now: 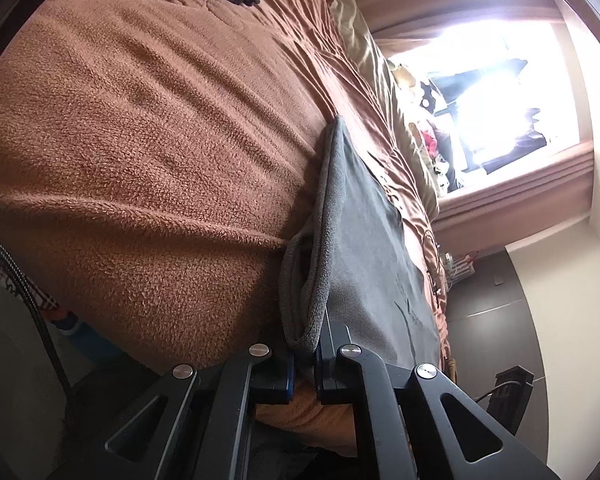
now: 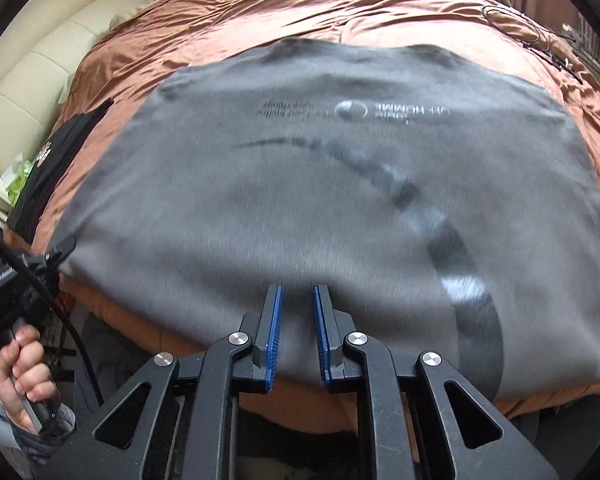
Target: Fold small clothes
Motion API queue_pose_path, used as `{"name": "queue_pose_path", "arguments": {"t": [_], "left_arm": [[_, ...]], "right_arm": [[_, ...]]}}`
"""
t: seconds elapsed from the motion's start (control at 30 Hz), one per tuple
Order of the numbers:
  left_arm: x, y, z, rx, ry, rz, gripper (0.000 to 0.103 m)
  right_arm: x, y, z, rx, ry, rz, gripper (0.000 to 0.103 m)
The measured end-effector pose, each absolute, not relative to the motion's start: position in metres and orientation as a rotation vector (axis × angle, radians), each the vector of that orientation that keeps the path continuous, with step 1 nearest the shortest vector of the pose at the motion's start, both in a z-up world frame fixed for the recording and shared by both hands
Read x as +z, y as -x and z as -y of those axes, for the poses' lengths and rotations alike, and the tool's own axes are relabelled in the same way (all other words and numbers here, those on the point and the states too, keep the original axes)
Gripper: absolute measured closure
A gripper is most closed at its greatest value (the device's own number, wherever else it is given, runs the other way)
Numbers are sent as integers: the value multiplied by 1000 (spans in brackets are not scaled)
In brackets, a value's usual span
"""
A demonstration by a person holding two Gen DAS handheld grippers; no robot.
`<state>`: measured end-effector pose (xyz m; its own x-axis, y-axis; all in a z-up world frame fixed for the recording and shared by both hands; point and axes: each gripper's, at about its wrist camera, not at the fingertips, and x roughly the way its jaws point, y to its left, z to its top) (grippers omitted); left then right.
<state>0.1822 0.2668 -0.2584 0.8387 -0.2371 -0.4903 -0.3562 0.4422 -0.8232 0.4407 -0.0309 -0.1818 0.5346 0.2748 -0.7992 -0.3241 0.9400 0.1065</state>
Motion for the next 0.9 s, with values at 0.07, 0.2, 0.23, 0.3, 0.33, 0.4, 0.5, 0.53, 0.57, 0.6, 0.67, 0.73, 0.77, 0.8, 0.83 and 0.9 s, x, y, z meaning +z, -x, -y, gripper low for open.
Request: {"name": "queue_pose_path", "arguments": {"t": [0.07,0.2,0.23,0.3,0.33,0.4,0.5,0.53,0.57,0.6,0.67,0.73,0.77,0.8,0.83,0.9], "left_arm": [[-259,-182,-265,85,1140,-605,97],[-261,-180,-265,87,1162,-606,97],[-262,-180,-264,90,1168,-607,97],[-263,-179,-263,96,1178,-608,97],[-263,-179,-263,100,1181,-609,97],[-262,-179,-262,109,1188,-610,97],[-262,-179,-261,121,1214,-610,97],[-263,-179,-261,124,1223,-609,97],[-263,-180,-261,127,1230,-608,97],[-263,-179,-261,130,1235,-607,97],[-264,-178,-260,135,1251,-603,97],[-265,-178,-259,140,1259,-601,97],[-265,-178,-258,143,1262,-601,97],[-265,-178,-257,145,1264,-600,97],[-265,-178,-257,148,1262,-600,97],[-263,-178,-255,152,1257,-603,97]], "right_arm": [[-185,-454,28,340,60,-947,90],[-194,-481,24,323,28,-966,90],[-195,-487,22,324,29,-965,90],[-194,-496,17,323,34,-961,90],[-193,-502,15,321,33,-961,90],[-191,-515,13,317,24,-962,90],[-189,-533,9,317,27,-965,90],[-189,-539,8,317,23,-970,90],[-189,-545,7,317,18,-974,90],[-188,-552,7,317,12,-976,90],[-185,-563,5,309,13,-979,90],[-184,-576,3,310,6,-987,90],[-183,-583,3,305,13,-987,90],[-182,-589,2,296,23,-988,90],[-181,-594,2,292,24,-988,90],[-181,-606,0,294,19,-996,90]]}}
